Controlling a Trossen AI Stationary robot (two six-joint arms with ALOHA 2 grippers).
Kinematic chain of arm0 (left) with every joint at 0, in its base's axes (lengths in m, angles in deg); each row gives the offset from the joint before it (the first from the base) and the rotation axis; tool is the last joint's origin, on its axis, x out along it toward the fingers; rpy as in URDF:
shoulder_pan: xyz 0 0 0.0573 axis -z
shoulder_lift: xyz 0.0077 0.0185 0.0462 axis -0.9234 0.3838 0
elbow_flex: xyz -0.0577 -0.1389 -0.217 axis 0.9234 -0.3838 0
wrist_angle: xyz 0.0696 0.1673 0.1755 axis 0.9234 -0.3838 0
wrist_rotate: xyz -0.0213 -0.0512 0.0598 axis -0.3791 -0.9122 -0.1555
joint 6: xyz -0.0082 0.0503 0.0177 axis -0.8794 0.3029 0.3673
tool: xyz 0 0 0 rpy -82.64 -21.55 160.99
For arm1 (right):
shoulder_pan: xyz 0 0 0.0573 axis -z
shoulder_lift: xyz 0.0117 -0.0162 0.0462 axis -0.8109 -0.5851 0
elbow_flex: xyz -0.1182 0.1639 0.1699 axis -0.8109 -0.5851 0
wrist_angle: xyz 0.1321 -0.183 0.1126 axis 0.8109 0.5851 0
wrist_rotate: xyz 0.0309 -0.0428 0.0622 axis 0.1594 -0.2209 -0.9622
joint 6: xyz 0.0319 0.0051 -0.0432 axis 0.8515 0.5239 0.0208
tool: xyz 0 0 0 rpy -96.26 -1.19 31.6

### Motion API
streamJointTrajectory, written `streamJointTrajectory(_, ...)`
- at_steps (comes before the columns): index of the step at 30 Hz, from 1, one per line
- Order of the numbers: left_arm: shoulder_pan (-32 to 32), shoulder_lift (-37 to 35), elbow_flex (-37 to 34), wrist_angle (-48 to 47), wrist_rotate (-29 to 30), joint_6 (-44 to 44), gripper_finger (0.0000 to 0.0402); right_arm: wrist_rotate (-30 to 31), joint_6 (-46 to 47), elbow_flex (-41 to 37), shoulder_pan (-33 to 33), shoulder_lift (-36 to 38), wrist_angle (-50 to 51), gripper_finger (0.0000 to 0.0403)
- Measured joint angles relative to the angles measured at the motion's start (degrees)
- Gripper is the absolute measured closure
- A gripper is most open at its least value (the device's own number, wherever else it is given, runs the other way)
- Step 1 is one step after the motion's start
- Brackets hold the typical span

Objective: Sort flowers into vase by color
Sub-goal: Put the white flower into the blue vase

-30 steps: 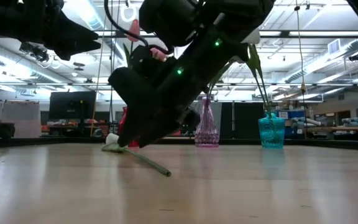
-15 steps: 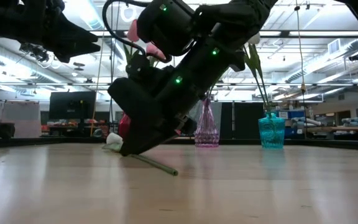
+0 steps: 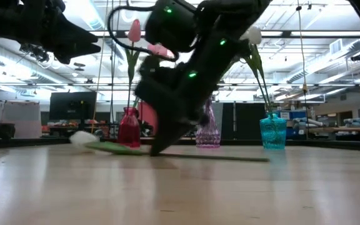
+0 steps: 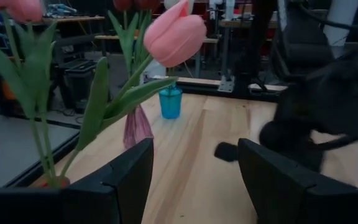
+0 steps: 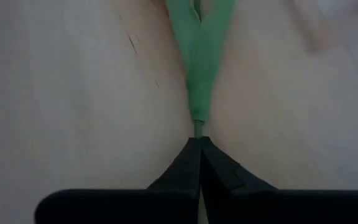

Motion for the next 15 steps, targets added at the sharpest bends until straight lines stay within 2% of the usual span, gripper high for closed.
streamJointTrajectory(4, 0.4, -0.5, 0.0, 0.0, -2.8, 0.0, 0.0163, 0.1, -1.0, -0.7, 0.4, 5.9, 13.1, 0.0396)
streamJointTrajectory(8, 1.0, -1.9, 0.0, -0.1, -4.8, 0.9, 0.0163, 4.5, -1.5, -2.9, -0.2, 15.9, 16.9, 0.0397)
streamJointTrajectory(12, 1.3, -3.1, 0.0, -1.4, -5.0, 1.0, 0.0163, 8.2, -1.1, -12.4, -1.3, 27.3, 13.3, 0.0399)
streamJointTrajectory(15, 1.3, -3.0, 0.0, -1.7, -5.1, 0.8, 0.0163, 12.8, -2.6, -21.1, -2.6, 37.9, 3.9, 0.0400)
